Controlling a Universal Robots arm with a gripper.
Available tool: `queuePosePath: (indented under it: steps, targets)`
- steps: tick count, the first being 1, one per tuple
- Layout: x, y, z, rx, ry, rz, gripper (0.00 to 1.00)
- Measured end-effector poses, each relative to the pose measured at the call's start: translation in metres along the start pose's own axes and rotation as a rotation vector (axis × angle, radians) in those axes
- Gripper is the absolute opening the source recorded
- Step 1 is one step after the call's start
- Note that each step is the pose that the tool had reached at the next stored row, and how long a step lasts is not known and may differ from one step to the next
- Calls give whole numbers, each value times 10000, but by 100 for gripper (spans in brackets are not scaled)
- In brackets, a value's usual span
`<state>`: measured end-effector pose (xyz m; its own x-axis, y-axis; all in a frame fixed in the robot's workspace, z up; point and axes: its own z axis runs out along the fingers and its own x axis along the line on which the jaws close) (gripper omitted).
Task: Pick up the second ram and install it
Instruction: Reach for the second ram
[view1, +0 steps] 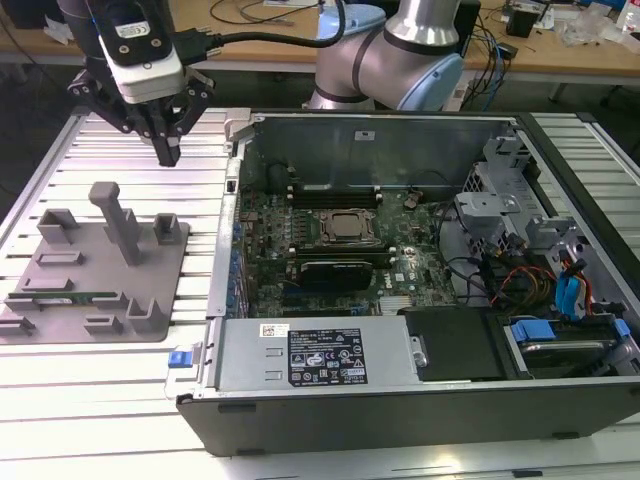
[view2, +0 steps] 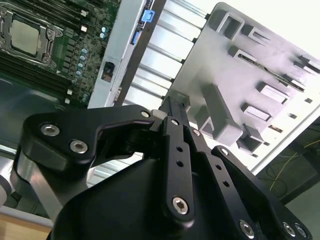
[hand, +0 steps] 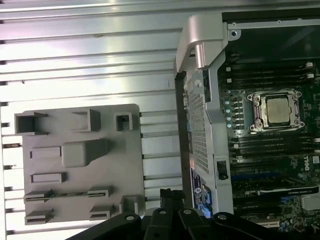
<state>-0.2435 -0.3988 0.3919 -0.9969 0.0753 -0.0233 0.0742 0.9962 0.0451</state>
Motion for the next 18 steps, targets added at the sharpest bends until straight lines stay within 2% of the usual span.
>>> queuePosePath:
  steps: [3, 6, 12, 17, 18]
  targets:
    - [50, -4, 1, 0, 0, 0, 8]
    - [139, -11, 7, 0, 0, 1, 8]
    - [263, -21, 35, 0, 0, 0, 8]
    - [495, -41, 79, 0, 0, 0, 8]
    - [566, -46, 91, 0, 0, 1, 8]
